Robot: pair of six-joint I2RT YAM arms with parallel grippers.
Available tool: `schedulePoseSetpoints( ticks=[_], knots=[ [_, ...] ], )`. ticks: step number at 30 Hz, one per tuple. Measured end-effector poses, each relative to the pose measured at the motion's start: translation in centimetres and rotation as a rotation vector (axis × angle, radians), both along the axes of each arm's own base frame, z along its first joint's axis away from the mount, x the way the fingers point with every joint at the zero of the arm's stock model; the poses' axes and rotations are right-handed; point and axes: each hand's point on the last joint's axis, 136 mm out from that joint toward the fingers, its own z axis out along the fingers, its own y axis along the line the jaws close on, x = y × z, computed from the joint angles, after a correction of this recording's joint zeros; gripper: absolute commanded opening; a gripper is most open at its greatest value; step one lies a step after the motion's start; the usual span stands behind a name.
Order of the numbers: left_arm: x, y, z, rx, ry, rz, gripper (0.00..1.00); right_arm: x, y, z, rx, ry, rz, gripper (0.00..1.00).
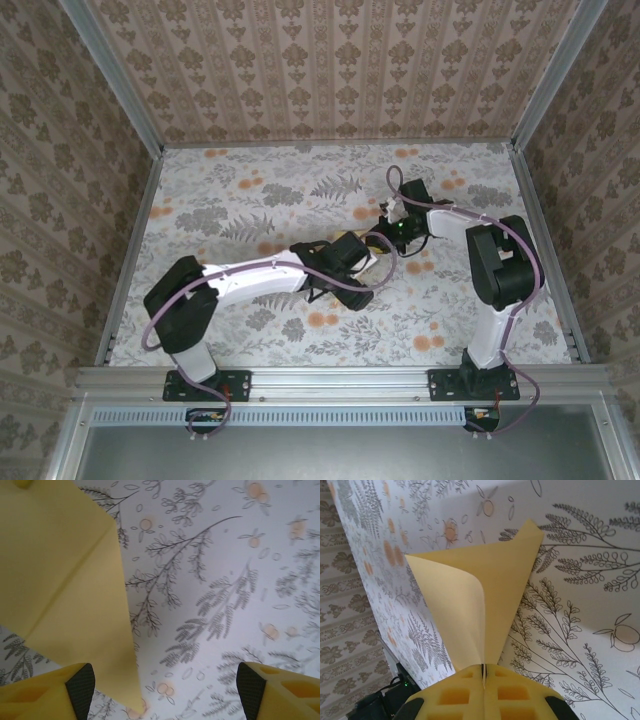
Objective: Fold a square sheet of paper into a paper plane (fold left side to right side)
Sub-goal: Fold the wing for the fifth time at the center of the table.
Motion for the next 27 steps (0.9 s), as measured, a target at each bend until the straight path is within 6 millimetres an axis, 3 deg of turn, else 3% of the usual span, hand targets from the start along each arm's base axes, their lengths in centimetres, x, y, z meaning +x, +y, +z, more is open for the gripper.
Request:
schedulePoseSetpoints(
  ticks=[9,18,27],
  knots=[
    [1.8,-0.4,-2.9,0.14,-0.059,0.062,0.64,0.0,0.2,0.1,0.002,0.008,-0.004,0.0],
    [3.1,0.4,-2.9,0.205,-0.123,0.115,0.38,-0.1,0.2,-0.2,0.0,0.018,-0.004,0.0],
    [2.7,0.4,-3.6,0.227,-0.121,0.107,0.1,-0.4,0.0,-0.8,-0.013,0.042,-0.006,0.0]
  ],
)
